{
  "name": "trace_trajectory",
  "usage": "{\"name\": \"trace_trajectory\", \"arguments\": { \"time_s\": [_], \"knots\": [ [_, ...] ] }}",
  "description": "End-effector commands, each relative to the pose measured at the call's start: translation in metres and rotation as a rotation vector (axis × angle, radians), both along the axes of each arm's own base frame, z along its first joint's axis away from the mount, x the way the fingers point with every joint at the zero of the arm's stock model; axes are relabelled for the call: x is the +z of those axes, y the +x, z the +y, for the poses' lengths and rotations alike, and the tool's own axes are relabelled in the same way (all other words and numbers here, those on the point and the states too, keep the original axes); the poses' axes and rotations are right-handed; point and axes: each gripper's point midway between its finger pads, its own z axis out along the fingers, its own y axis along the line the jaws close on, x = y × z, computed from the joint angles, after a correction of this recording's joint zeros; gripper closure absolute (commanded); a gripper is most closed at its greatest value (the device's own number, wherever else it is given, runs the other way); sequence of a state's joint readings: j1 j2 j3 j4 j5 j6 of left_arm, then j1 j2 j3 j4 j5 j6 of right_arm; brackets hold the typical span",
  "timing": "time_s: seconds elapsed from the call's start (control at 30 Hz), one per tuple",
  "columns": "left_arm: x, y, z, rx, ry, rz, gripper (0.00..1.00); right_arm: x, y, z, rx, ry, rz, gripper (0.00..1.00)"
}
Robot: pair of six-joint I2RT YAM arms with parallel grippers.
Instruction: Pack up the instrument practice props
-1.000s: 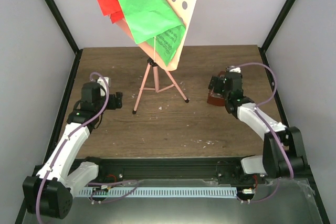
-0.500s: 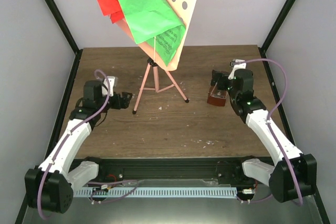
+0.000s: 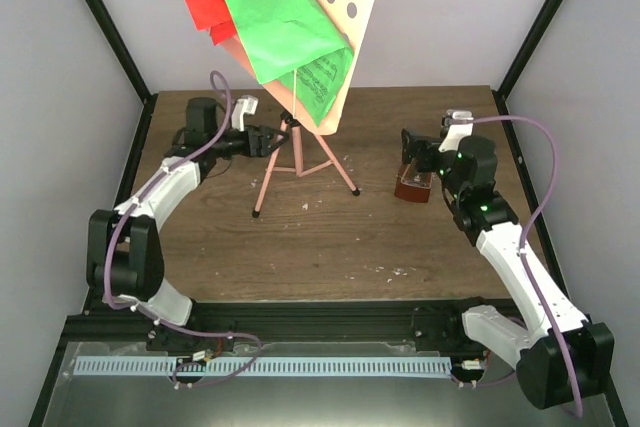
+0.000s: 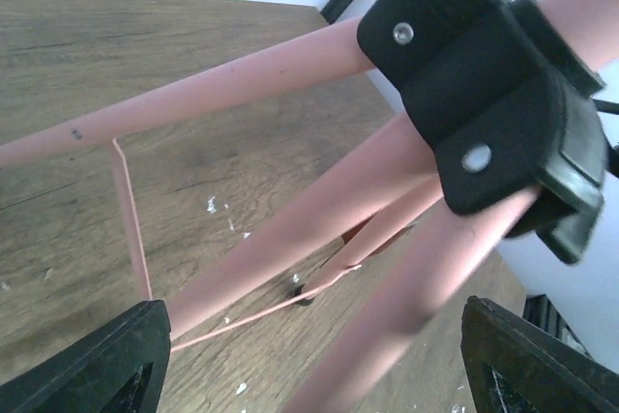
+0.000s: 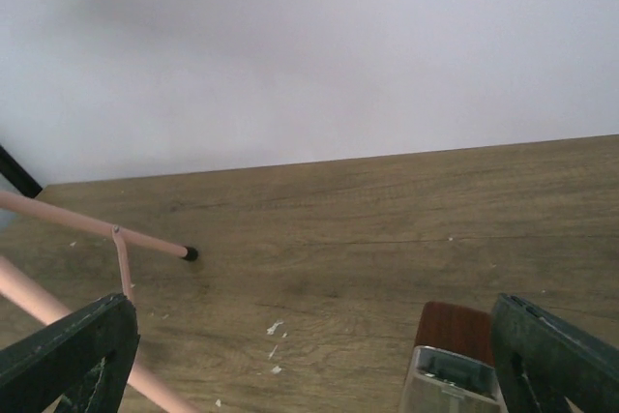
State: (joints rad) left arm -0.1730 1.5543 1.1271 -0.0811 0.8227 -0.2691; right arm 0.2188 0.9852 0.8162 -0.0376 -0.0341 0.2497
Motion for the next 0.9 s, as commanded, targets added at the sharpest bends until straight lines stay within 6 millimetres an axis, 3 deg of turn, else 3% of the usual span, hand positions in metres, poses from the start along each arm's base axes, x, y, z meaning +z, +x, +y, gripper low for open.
{"name": "trace_trajectory", "arguments": {
  "time_s": [0.0, 0.2, 0.33, 0.47, 0.57, 0.67, 0.8, 0.87],
  "knots": [
    [0.016, 0.005, -0.019, -0.115, -0.069, -0.065, 0.2, 0.017, 0.002, 0.012, 0.078, 0.006, -0.035, 0.0],
    [0.015, 0.001, -0.038, -0.188, -0.066, -0.095, 0.38, 0.009, 0.004, 0.018, 0.103, 0.029, -0.03, 0.0],
    [0.011, -0.002, -0.037, -0.183, -0.031, -0.108, 0.44, 0.001, 0.002, 0.017, 0.098, 0.049, -0.017, 0.0],
    [0.009, -0.001, -0.032, -0.144, 0.02, -0.125, 0.51, -0.015, 0.014, -0.01, -0.074, 0.015, 0.055, 0.0],
    [0.008, -0.002, -0.029, -0.131, 0.05, -0.141, 0.56, -0.04, 0.03, -0.035, -0.224, -0.052, 0.164, 0.0],
    [0.004, -0.004, -0.027, -0.114, 0.075, -0.159, 0.59, -0.064, 0.047, -0.052, -0.266, -0.048, 0.257, 0.0],
    [0.0, -0.005, -0.023, -0.086, 0.105, -0.165, 0.6, -0.081, 0.066, -0.054, -0.25, -0.069, 0.288, 0.0],
    [0.001, -0.004, -0.019, -0.056, 0.127, -0.179, 0.55, -0.088, 0.076, -0.054, -0.252, -0.091, 0.298, 0.0]
  ]
}}
